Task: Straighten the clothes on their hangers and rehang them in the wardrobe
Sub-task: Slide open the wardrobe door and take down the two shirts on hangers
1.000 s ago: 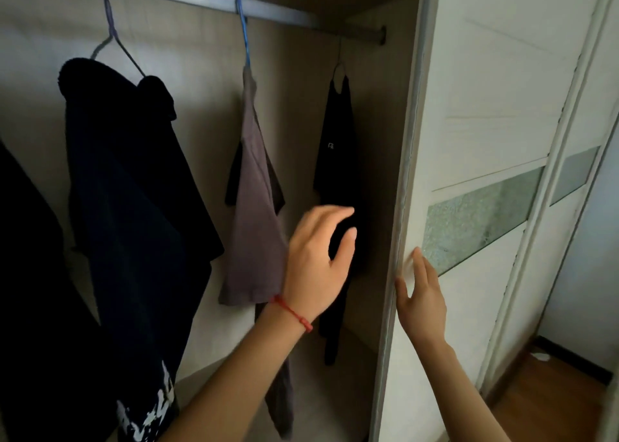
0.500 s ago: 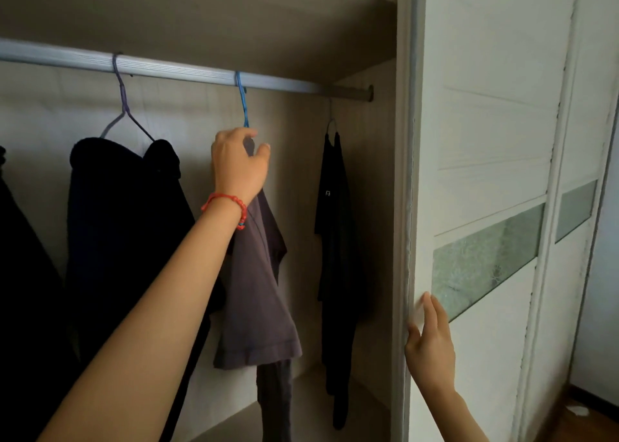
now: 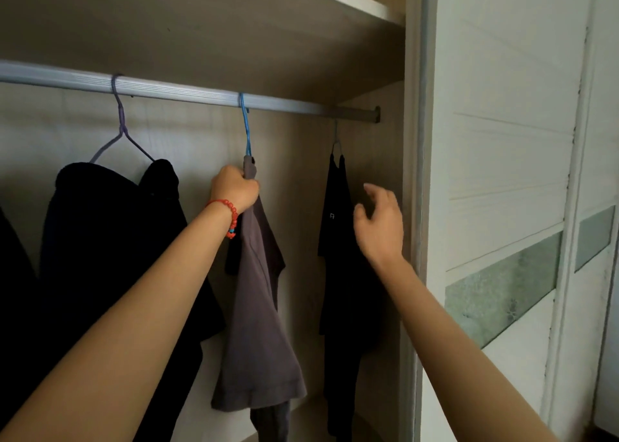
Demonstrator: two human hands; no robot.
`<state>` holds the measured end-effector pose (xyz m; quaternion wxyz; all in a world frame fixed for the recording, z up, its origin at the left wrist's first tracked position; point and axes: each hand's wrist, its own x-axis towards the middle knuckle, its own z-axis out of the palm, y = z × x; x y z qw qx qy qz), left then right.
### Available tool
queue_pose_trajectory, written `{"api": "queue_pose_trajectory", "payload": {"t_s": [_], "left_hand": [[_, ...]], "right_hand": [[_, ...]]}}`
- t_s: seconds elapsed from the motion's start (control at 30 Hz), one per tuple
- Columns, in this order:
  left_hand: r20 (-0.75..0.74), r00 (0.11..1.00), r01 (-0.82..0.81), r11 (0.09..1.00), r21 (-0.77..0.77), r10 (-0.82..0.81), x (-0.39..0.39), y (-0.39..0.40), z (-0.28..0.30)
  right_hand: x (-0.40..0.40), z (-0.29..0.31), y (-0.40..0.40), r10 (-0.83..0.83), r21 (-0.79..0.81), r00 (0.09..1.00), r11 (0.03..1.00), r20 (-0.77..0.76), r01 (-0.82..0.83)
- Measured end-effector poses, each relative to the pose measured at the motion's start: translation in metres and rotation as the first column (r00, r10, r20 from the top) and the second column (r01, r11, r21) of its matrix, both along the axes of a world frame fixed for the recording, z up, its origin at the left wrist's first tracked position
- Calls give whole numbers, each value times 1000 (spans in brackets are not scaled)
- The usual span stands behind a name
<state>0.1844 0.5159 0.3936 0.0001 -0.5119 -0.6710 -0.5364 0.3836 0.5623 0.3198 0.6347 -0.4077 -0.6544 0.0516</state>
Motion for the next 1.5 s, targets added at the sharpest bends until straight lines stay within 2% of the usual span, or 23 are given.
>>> {"api": "queue_pose_trajectory", "payload": {"t_s": [0.07,0.2,0.4,0.5,0.63,0.77,0.9,1.07,1.27,1.5], "left_hand": [[-8,999,-33,999,-34,33,-4,7,3],[-17,997,-76,994,-76,74,-15,22,8],[19,997,-79,996,-41,80,-26,38,16],[-24,995,-92,996,16,92,-26,39,18],[-34,996,-80,991,107,84,-27,39,25],[-26,998,-48,973,227,56,-29,38,37],[-64,998,-10,967,253,27,-25,34,24],[-2,995,98,955,279,-101,-17,12,3],[86,963,222,932,288,-256,-4,-22,-31],[71,890,401,850,342,-449,21,-67,-74]], "right_hand": [[-6,34,23,14,-156,998,987,-69,-25],[-21,79,61,73,-386,997,919,-31,-79],[-43,108,99,94,-484,982,875,164,-3],[-49,110,109,58,-466,990,885,128,8],[-53,114,110,3,-367,1000,930,28,8],[-50,125,99,-14,-322,1000,946,4,15],[-44,118,79,14,-314,1000,949,-5,-15],[-26,83,36,127,-299,989,943,-72,-143],[-4,27,-31,28,-193,989,980,-144,-56],[44,-9,-114,-11,-189,984,982,-177,-24]]}}
